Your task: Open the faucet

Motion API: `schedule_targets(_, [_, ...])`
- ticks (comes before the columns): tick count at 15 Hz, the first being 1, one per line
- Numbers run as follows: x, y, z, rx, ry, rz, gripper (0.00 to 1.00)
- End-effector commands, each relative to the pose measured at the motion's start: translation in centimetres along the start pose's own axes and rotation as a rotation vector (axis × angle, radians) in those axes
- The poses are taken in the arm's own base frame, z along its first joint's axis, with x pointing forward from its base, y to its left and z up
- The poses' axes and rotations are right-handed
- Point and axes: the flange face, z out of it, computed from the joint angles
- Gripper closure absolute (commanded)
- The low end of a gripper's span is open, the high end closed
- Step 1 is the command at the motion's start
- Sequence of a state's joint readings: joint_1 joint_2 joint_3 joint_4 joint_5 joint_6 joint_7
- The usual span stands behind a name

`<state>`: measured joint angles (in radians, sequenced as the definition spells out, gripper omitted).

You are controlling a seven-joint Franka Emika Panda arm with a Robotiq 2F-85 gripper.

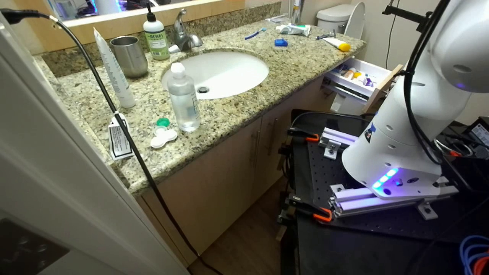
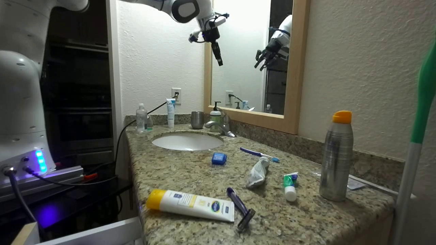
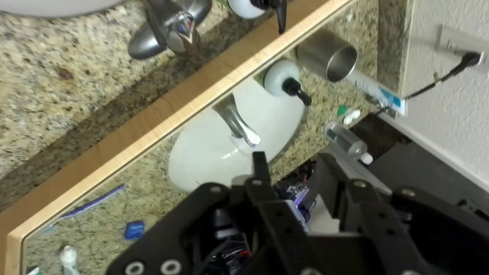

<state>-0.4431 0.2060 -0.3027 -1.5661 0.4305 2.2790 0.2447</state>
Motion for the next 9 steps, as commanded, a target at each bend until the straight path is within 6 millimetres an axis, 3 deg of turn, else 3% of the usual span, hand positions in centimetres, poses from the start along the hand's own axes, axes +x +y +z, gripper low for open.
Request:
schedule_targets(1, [-0.8,2.5,-6.9,-0.054,-0.144,-0.093,0.29])
schedule_targets(5, [-0.3,5.6,-14.9,-0.176,-0.274,-0.211,0.02])
schedule_targets(6, [-0.2,6.5,-17.1,-0.197,-0.305,-0.250,0.00])
schedule_targets(7, [-0.6,5.5,-14.5,-0.158,-0.263,-0.191,0.12])
schedule_targets(9, [-0.4,6.4,-17.5,-0.172,-0.282,-0.222,0.00])
